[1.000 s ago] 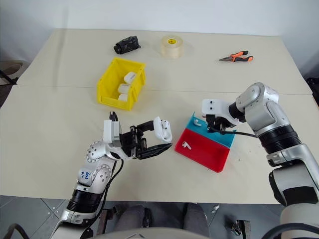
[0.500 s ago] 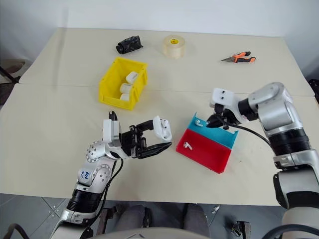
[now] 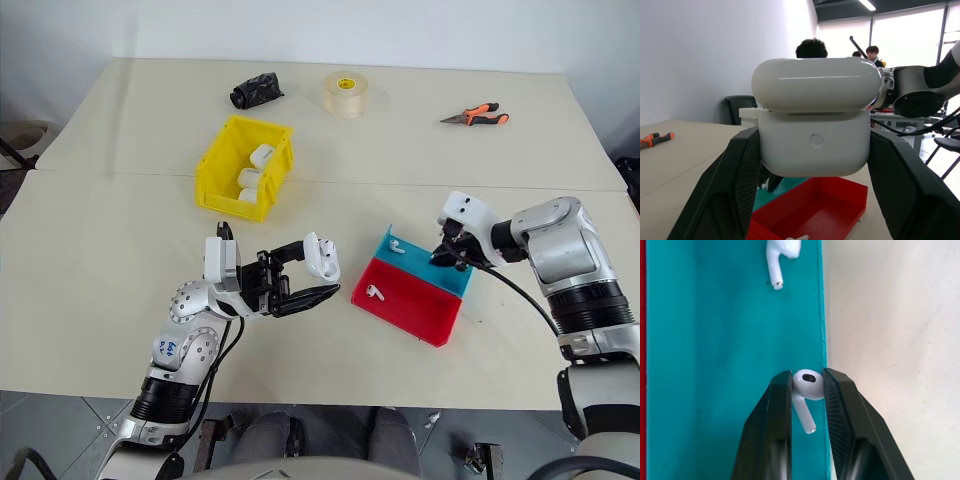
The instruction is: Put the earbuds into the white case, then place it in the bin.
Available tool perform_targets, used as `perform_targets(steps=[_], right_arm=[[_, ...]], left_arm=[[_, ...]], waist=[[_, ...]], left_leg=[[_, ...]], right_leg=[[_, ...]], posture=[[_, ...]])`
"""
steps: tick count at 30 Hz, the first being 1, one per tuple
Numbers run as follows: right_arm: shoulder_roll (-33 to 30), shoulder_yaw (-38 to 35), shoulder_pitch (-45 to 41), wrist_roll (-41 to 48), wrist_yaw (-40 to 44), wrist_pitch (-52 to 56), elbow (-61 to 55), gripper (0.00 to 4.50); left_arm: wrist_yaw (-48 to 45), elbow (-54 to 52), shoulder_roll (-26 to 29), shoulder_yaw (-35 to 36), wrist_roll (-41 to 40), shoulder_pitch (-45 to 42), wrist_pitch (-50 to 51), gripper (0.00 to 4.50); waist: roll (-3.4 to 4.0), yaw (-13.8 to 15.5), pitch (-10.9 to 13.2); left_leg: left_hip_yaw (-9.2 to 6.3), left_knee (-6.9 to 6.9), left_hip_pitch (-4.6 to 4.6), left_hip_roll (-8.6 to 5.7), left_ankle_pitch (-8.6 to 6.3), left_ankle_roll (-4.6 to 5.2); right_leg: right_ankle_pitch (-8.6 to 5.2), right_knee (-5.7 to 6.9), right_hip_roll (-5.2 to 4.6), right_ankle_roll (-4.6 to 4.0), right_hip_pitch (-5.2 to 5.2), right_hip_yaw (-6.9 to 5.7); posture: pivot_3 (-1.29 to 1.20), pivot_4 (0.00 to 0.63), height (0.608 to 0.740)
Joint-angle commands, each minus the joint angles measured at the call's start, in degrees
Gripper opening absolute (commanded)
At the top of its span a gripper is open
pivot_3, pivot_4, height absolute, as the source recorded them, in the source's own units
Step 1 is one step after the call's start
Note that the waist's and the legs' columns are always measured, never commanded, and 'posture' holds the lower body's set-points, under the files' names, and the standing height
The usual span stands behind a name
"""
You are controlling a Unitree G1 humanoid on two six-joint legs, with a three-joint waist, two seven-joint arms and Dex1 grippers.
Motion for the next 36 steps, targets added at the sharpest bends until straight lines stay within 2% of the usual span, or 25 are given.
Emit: perform_targets(steps=[1, 5, 14, 27, 30, 35, 36], right_arm=[[-0.5, 0.1, -0.5, 0.7, 0.4, 0.3, -0.9, 2.18], [-2.6, 2.6, -2.6, -1.8, 1.9, -5.2, 0.1, 3.56], [-4.3, 7.4, -5.4, -7.1, 5.1, -17.9, -0.2, 3.56], [-2.7, 9.6, -8.0, -11.8, 6.6, -20.8, 4.5, 3.56], [-2.1, 9.7, -8.5, -12.3, 6.8, -21.0, 5.6, 3.01], [-1.2, 9.5, -9.0, -12.5, 7.0, -21.3, 6.7, 1.37], [-1.1, 9.5, -9.1, -12.6, 6.9, -21.4, 6.9, 1.37]], left_arm=[[0.3, -2.1, -0.2, 0.1, -1.2, 0.1, -0.2, 2.80], [0.5, -2.0, -0.2, 0.3, -1.3, 0.0, -0.2, 2.80], [0.8, -1.6, -0.5, 0.3, -1.1, -0.3, -0.6, 2.80], [1.3, -1.6, -0.6, 0.3, -0.9, -0.3, -0.9, 2.80], [1.4, -1.6, -0.6, 0.3, -0.9, -0.4, -1.0, 2.80], [1.4, -1.5, -0.6, 0.4, -0.9, -0.5, -1.0, 2.80], [1.4, -1.5, -0.6, 0.4, -1.0, -0.5, -1.0, 2.80]], waist=[[0.00, 0.0, 0.0], [0.00, 0.0, 0.0], [0.00, 0.0, 0.0], [0.00, -0.1, 0.0], [0.00, -0.1, 0.0], [0.00, -0.1, 0.0], [0.00, -0.1, 0.0]], left_leg=[[0.00, -0.01, 0.00, 0.00, 0.00, 0.00], [0.02, -0.01, -0.01, 0.00, 0.00, 0.00], [0.01, -0.02, -0.02, 0.00, 0.00, 0.00], [0.01, -0.02, -0.02, 0.00, 0.00, 0.00], [0.01, -0.02, -0.02, 0.00, 0.00, 0.00], [0.01, -0.02, -0.02, 0.00, 0.00, 0.00], [0.01, -0.02, -0.01, 0.00, 0.00, 0.00]], right_leg=[[0.00, 0.00, 0.00, 0.00, 0.00, 0.00], [0.00, -0.01, 0.00, 0.00, -0.02, 0.01], [0.00, -0.02, 0.00, 0.00, -0.03, 0.00], [0.00, -0.02, 0.00, 0.00, -0.03, -0.01], [0.00, -0.02, 0.00, 0.00, -0.03, -0.01], [0.00, -0.02, 0.00, 0.00, -0.03, -0.01], [0.00, -0.02, 0.00, 0.00, -0.03, -0.01]], posture=[[0.00, 0.150, 0.740], [0.00, 0.150, 0.740], [0.00, 0.150, 0.740], [0.00, 0.150, 0.740], [0.00, 0.150, 0.740], [0.00, 0.150, 0.740], [0.00, 0.150, 0.740]])
